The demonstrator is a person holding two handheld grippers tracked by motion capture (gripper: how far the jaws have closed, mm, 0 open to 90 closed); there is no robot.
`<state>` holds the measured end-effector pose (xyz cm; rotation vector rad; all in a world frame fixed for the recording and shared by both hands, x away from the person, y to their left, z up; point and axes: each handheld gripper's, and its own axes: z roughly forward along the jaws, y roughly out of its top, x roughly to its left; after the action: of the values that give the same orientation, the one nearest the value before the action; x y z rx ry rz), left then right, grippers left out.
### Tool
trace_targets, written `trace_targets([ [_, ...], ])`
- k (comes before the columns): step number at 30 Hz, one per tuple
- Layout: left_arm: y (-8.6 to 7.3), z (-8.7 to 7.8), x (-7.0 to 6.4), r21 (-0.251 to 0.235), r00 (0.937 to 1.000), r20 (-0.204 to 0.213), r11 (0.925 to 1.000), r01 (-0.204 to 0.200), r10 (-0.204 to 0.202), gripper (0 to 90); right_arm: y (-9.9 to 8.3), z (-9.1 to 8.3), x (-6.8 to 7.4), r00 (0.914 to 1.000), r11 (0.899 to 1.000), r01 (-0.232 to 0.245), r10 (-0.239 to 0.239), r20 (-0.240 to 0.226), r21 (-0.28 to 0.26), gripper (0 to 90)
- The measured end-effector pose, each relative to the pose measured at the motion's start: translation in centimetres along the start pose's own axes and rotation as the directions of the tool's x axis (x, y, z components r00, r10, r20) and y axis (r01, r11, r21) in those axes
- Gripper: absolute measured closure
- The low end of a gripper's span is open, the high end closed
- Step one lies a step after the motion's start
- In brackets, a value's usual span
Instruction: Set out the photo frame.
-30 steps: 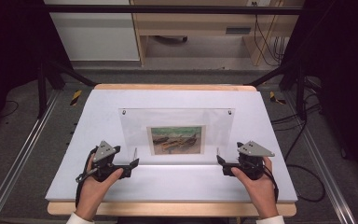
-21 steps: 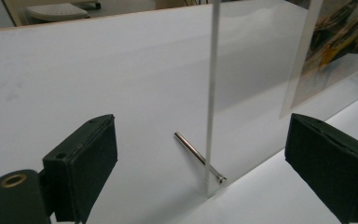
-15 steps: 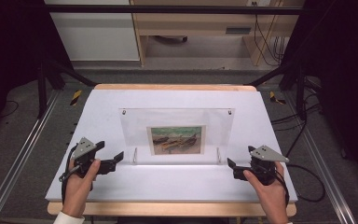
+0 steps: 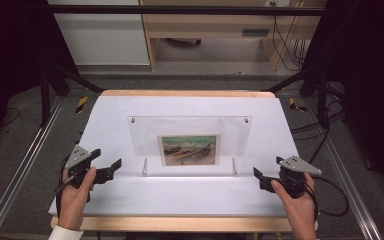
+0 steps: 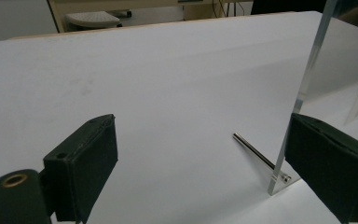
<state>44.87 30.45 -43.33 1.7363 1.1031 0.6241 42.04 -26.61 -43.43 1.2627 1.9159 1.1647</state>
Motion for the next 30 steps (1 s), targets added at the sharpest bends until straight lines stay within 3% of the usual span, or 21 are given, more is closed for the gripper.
trace_targets([
  [12, -0.3, -0.2, 1.2, 0.015, 0.997, -0.062, 0.9989, -0.044, 0.045, 9.0, -0.5, 0.0, -1.6, 0.9982, 1.0, -0.027, 0.026, 0.054, 0.012, 10.8],
  [30, -1.0, -0.2, 3.1, 0.061, 0.99, -0.127, 0.9967, -0.055, 0.062, 9.1, -1.3, 0.8, -3.6, 0.9923, 0.997, -0.061, 0.055, 0.11, 0.052, 11.9],
])
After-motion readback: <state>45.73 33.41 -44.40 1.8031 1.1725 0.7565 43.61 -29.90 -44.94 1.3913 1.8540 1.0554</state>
